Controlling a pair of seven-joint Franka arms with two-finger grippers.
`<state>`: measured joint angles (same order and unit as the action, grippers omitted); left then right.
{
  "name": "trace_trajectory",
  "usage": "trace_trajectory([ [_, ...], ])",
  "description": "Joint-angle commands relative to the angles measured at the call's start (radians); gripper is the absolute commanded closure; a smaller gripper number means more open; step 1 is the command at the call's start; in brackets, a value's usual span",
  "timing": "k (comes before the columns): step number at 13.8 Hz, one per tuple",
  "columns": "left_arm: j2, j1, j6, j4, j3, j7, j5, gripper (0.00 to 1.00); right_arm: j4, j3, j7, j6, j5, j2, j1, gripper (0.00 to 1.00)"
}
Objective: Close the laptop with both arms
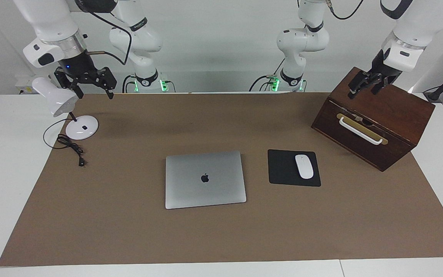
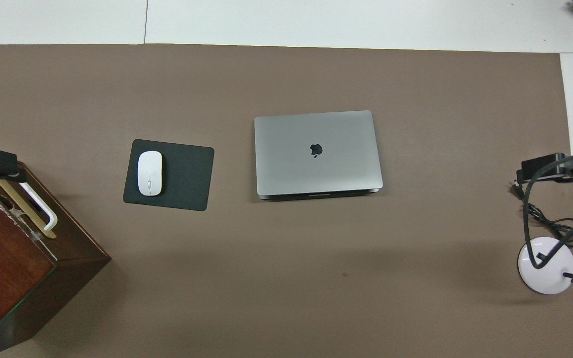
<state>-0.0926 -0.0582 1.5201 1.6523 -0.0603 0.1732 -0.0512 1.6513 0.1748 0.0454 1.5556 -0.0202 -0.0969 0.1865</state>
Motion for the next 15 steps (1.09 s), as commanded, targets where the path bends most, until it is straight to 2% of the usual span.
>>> trace_trajectory([
  [1,0.001,-0.017,0.003,0.0,-0.007,-0.017,0.027,0.0,0.036,0.008,-0.033,0.027,-0.032,-0.027,0.022,0.0],
  [4,-0.001,-0.008,0.005,0.004,0.016,-0.015,0.06,0.0,0.036,0.008,-0.036,0.027,-0.032,-0.027,0.022,0.0],
  [15,0.007,-0.006,0.046,0.017,0.062,-0.029,0.056,0.0,0.033,0.008,-0.039,0.027,-0.03,-0.027,0.024,0.0],
])
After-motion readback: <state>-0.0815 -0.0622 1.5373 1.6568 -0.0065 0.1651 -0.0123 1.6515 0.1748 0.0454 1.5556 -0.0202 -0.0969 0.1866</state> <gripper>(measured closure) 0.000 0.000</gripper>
